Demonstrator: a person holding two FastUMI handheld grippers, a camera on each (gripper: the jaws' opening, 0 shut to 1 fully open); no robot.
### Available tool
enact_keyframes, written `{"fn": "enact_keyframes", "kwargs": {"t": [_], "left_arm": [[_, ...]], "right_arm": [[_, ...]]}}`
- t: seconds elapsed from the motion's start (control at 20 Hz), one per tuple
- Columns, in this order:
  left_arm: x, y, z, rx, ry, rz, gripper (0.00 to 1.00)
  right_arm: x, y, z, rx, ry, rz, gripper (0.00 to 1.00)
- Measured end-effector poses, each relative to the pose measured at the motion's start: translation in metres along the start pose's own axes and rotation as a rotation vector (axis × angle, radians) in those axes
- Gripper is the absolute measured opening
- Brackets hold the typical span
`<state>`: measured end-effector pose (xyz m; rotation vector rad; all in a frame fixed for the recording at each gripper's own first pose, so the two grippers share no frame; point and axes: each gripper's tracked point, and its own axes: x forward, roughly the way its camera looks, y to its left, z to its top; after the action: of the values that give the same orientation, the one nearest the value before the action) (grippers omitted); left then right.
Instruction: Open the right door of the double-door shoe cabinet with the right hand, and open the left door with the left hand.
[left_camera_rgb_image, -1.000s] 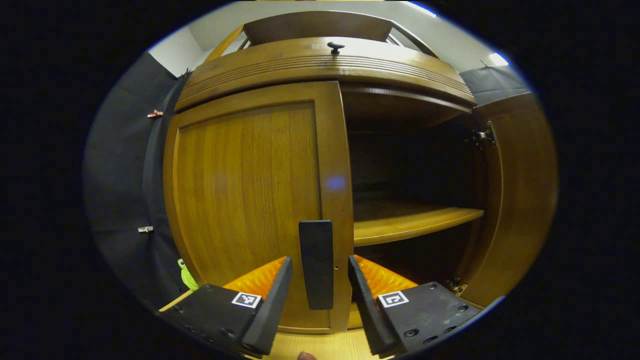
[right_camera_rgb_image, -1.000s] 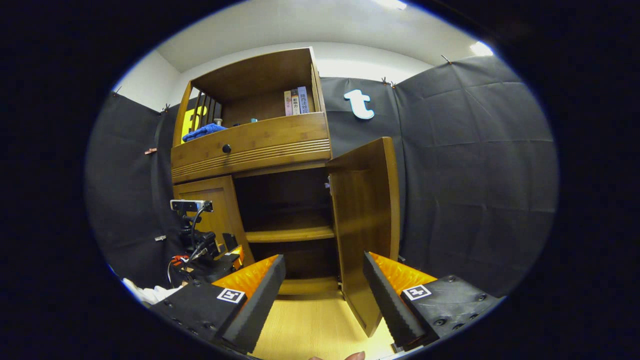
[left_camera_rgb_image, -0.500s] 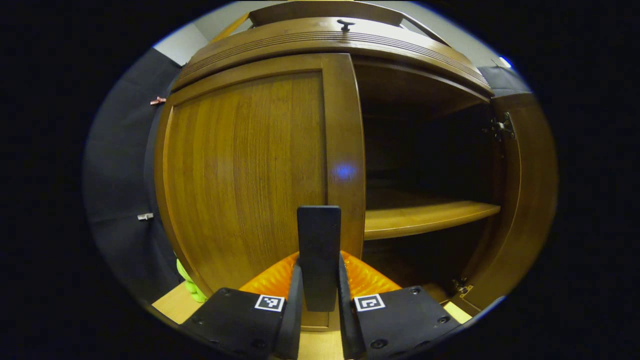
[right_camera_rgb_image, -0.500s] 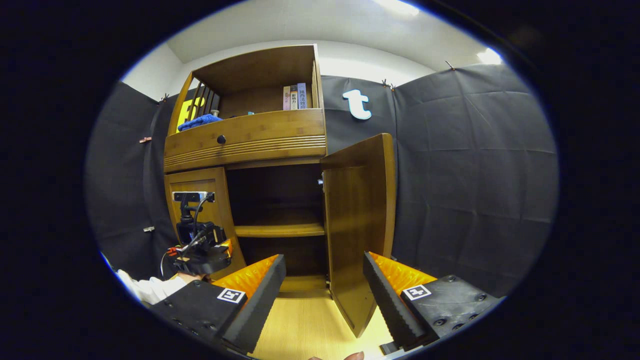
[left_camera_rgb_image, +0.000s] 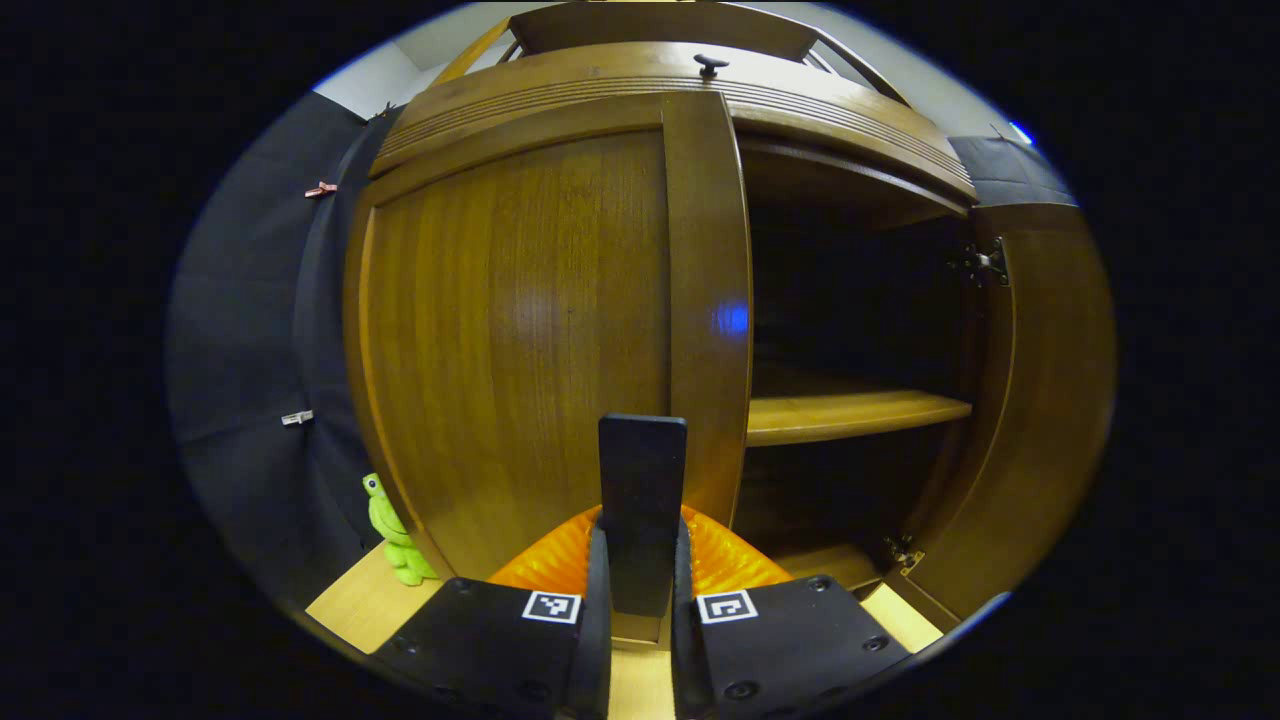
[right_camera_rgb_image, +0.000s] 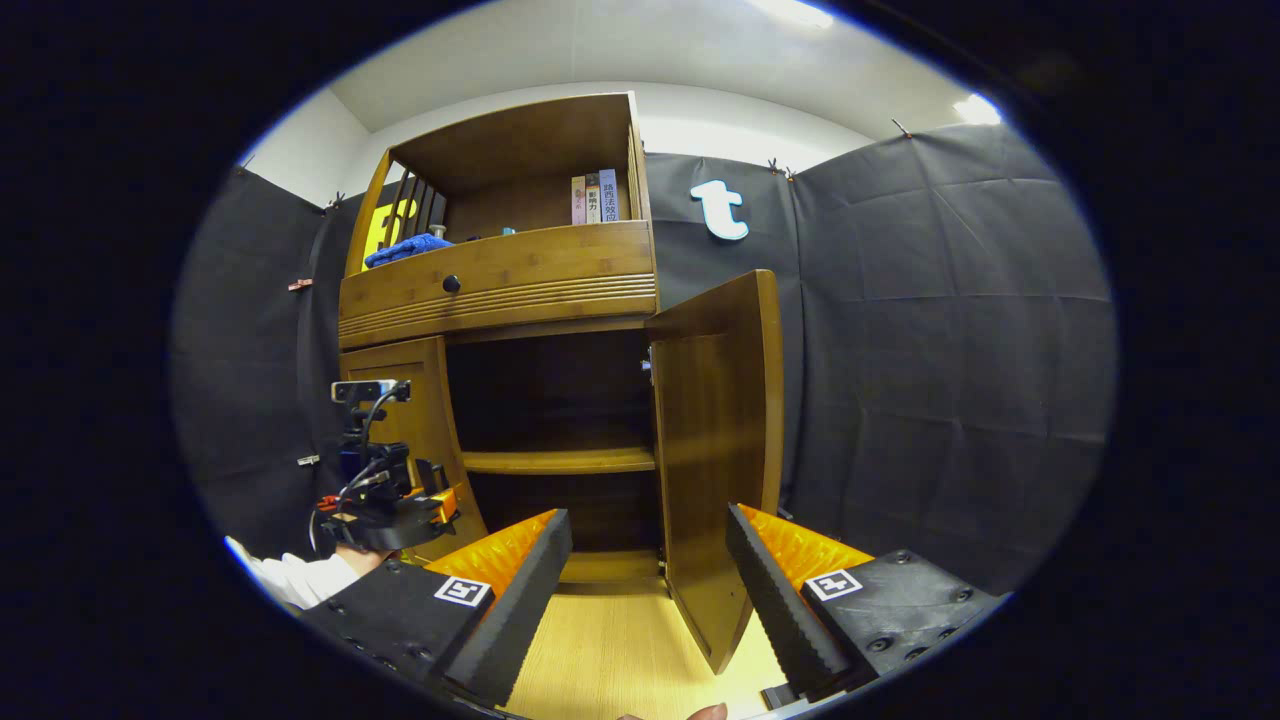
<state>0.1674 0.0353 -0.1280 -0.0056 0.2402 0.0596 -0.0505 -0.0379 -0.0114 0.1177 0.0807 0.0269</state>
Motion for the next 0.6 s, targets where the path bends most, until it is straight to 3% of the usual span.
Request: {"fn": "enact_keyframes", "kwargs": {"t": [0.6], "left_arm": [[-0.074, 0.044, -0.019, -0.011, 0.014, 0.027, 0.26]], "right_arm": [[-0.002, 0.015, 0.001, 0.018, -0.005, 0.045, 0.98]]}}
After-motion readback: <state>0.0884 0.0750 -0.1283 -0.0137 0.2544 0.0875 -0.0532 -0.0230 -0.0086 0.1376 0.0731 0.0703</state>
